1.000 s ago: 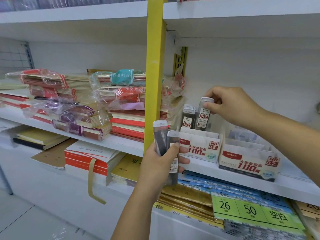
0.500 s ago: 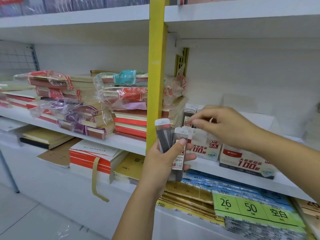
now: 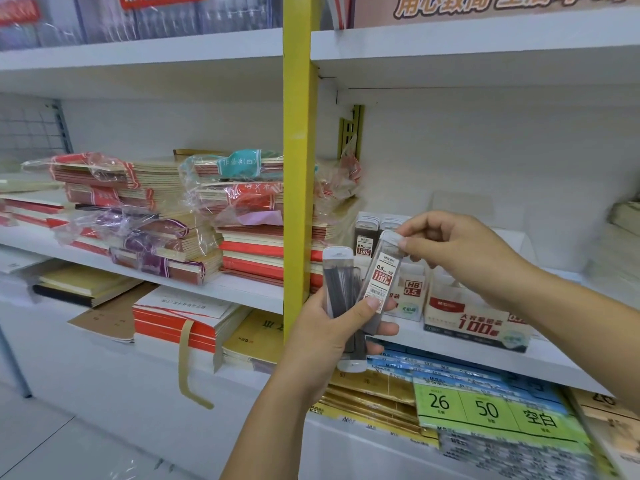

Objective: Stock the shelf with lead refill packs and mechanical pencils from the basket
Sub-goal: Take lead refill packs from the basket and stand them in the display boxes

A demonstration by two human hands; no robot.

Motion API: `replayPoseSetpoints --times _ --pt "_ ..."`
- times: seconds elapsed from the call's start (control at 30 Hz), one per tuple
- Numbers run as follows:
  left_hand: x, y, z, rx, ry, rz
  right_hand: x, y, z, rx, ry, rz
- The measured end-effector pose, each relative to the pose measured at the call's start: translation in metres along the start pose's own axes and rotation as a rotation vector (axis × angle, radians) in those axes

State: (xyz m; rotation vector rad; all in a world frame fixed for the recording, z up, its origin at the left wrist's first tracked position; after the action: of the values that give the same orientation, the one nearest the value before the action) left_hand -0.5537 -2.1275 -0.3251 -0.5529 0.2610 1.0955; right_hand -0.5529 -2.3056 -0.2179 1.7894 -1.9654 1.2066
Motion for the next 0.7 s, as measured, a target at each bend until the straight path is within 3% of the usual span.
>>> replayPoseSetpoints --times 0.17,0.3,0.43,0.6,0.7 --pt "-0.001 -0.005 -0.005 -0.007 -0.04 0.006 0.0 -0.002 -0.003 0.017 0.014 -0.055" --pt "0.003 -0.009 -0.005 -0.046 -0.132 0.062 0.031 -0.017 -0.007 0.076 0.013 0.177" --pt "0.009 -0.011 -0.005 -0.044 -0.174 0.101 0.051 -0.036 -0.003 0.165 0.325 0.295" --pt "0.012 -0.013 -0.006 0.021 -0.088 0.12 0.036 -0.054 0.014 0.192 0.702 0.213" --pt "0.013 -0.014 -0.006 0.023 -0.136 0.094 0.03 -0.062 0.024 0.127 0.683 0.152"
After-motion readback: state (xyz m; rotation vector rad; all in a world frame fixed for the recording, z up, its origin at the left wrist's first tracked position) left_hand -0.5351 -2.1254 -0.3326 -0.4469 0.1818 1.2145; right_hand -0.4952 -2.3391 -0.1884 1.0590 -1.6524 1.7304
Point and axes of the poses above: each hand's wrist, its own y-axis away from the middle knuckle, its own x-axis out of the back of the hand, z = x × y, the point moved 2 cm from there along -y, towards the middle knuckle, and after that the axes turned 11 degrees about y, right-handed, at the moved point
